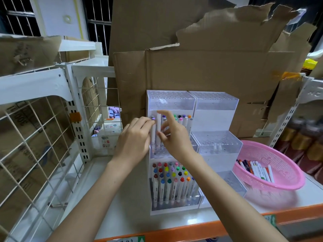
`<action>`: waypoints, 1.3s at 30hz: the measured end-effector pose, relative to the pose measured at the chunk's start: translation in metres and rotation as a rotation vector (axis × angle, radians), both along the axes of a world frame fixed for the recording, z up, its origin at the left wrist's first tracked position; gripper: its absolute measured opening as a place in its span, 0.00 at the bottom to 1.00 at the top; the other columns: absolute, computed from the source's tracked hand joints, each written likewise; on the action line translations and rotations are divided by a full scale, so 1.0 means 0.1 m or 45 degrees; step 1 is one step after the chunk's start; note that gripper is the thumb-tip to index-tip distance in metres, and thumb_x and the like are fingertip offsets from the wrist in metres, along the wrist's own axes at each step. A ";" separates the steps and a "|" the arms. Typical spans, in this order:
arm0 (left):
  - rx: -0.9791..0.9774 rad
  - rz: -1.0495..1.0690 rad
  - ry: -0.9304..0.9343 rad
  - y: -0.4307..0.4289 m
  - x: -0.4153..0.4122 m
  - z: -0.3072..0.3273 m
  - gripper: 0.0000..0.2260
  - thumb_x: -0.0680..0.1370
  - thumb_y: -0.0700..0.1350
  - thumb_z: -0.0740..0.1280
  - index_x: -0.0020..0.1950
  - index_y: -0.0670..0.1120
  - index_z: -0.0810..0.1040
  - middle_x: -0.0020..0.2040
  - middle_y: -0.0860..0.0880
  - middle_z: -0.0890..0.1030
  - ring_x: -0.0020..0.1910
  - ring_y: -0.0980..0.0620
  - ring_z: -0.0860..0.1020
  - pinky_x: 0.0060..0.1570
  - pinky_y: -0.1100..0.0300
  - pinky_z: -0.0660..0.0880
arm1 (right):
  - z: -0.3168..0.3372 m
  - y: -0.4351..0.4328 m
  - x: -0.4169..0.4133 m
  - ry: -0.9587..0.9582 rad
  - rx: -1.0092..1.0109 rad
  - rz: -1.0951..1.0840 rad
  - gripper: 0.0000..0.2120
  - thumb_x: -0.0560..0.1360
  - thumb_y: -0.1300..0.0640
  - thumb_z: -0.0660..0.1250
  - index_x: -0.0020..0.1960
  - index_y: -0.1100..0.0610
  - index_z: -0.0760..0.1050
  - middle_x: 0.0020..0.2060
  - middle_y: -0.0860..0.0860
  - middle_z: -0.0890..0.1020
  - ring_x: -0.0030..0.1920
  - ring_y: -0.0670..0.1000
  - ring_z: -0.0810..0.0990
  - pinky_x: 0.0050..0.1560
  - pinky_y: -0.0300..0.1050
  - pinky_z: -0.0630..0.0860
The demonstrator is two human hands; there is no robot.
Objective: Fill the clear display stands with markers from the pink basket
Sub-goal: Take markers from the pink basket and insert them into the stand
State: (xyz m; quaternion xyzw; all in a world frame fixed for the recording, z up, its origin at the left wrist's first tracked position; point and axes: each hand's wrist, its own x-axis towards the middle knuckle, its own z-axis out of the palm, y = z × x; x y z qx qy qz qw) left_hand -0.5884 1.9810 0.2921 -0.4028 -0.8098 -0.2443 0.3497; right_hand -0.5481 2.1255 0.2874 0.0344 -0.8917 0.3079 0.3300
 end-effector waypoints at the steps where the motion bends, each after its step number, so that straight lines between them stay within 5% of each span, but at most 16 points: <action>1: -0.001 0.005 -0.001 -0.01 0.00 0.01 0.17 0.70 0.31 0.70 0.58 0.40 0.79 0.53 0.45 0.79 0.51 0.45 0.78 0.46 0.51 0.78 | -0.02 -0.01 0.00 -0.014 0.042 0.009 0.31 0.75 0.66 0.69 0.71 0.47 0.62 0.39 0.47 0.75 0.39 0.48 0.79 0.45 0.49 0.81; 14: 0.006 -0.016 -0.044 0.00 0.01 0.01 0.18 0.70 0.29 0.68 0.59 0.38 0.78 0.52 0.43 0.79 0.51 0.44 0.78 0.49 0.50 0.78 | -0.11 -0.01 0.04 -0.054 0.136 -0.057 0.25 0.75 0.62 0.70 0.67 0.52 0.63 0.37 0.50 0.78 0.37 0.50 0.79 0.45 0.50 0.81; 21: 0.012 0.005 -0.066 0.01 0.03 0.00 0.18 0.70 0.29 0.67 0.59 0.38 0.78 0.53 0.43 0.78 0.52 0.43 0.78 0.49 0.50 0.77 | 0.02 0.00 0.06 0.056 0.155 -0.067 0.14 0.76 0.62 0.68 0.61 0.55 0.72 0.41 0.49 0.79 0.39 0.51 0.79 0.43 0.50 0.80; 28: -0.090 0.154 -0.043 0.05 0.09 0.02 0.19 0.71 0.37 0.70 0.61 0.41 0.75 0.56 0.44 0.77 0.54 0.44 0.77 0.51 0.49 0.75 | 0.00 0.07 0.18 0.018 0.377 -0.120 0.24 0.76 0.54 0.68 0.71 0.51 0.67 0.58 0.50 0.79 0.57 0.52 0.76 0.51 0.46 0.76; 34: -0.183 0.254 0.032 0.25 0.24 0.02 0.23 0.70 0.42 0.71 0.65 0.44 0.75 0.61 0.42 0.75 0.63 0.42 0.73 0.59 0.46 0.71 | -0.06 0.32 0.33 0.045 0.496 -0.263 0.27 0.73 0.49 0.71 0.70 0.52 0.70 0.58 0.52 0.79 0.58 0.56 0.76 0.52 0.53 0.76; 39: -0.265 0.167 0.066 0.59 0.43 -0.03 0.23 0.68 0.44 0.74 0.62 0.43 0.77 0.59 0.42 0.78 0.59 0.42 0.76 0.59 0.47 0.72 | -0.06 0.68 0.54 -0.032 0.503 -0.364 0.27 0.73 0.48 0.69 0.70 0.51 0.70 0.60 0.52 0.77 0.59 0.58 0.76 0.52 0.53 0.75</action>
